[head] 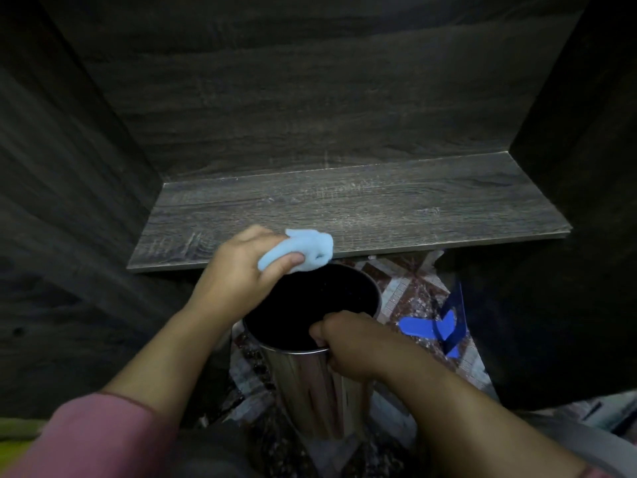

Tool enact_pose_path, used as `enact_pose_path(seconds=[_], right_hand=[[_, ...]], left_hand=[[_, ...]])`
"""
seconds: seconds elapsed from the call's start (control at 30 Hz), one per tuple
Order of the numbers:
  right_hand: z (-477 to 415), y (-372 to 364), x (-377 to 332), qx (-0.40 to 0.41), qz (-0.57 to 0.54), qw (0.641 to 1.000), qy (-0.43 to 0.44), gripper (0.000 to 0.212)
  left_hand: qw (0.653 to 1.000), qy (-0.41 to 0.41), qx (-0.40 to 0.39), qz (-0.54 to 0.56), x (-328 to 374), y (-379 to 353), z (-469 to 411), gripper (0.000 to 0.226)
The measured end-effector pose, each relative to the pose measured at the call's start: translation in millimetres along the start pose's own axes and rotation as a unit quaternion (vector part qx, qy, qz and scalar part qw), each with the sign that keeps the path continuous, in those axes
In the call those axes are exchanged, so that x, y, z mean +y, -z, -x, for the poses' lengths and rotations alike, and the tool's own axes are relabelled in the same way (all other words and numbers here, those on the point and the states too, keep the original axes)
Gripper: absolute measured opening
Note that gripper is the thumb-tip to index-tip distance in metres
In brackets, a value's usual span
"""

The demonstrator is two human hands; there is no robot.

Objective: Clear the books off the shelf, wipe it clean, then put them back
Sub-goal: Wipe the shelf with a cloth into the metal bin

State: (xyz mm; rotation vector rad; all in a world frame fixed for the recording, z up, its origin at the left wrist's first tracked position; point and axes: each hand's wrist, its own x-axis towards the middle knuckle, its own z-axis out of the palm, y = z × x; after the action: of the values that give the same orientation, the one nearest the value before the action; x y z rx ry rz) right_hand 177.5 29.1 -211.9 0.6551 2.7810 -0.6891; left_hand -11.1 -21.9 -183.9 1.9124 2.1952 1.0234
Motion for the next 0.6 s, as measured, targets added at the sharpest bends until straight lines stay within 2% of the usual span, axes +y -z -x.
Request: enact_pose_path(seconds=[0.07, 0.13, 0.17, 0.27, 0.3, 0.4, 0.43, 0.53, 0.57, 0.6], right_hand=[[1, 2, 1, 0.002, 0.002, 1.0, -0.006, 0.025], [2, 4, 1, 0.003, 0.003, 1.0, -0.007, 0.026], [3, 4, 1, 0.003, 0.005, 1.0, -0.008, 0.026], [3, 4, 2, 0.001, 0.02, 1.0, -0.011, 0.026], [3, 4, 3, 0.0, 0.023, 1.0, -0.009, 0.026], [1, 2, 6, 0.001, 0.018, 1.0, -0.009, 0.024], [1, 1, 7, 0.002, 0.018, 1.0, -0.01, 0.025], [1, 0, 6, 0.008, 0.022, 1.0, -0.008, 0.024], [1, 0, 6, 0.011, 0.023, 1.0, -0.007, 0.023], [2, 0, 6, 0.011, 0.022, 1.0, -0.006, 0.023]], left_hand=[[0.993, 0.025, 0.107, -0.038, 5, 4, 0, 0.037], [0.982, 0.059, 0.164, -0.067, 8, 4, -3, 0.034], [0.982, 0.07, 0.151, -0.087, 6, 2, -5, 0.033], [0.989, 0.084, 0.018, -0.121, -3, -5, -6, 0.031], [0.991, 0.077, 0.015, -0.111, -4, -6, -6, 0.029], [0.987, 0.044, 0.122, -0.095, 2, -2, -9, 0.025], [0.986, 0.046, 0.127, -0.097, 2, -2, -10, 0.027], [0.991, 0.079, -0.002, -0.11, -3, -11, -8, 0.041], [0.992, 0.081, -0.014, -0.096, -5, -12, -7, 0.042], [0.994, 0.077, 0.009, -0.08, -4, -12, -7, 0.039]])
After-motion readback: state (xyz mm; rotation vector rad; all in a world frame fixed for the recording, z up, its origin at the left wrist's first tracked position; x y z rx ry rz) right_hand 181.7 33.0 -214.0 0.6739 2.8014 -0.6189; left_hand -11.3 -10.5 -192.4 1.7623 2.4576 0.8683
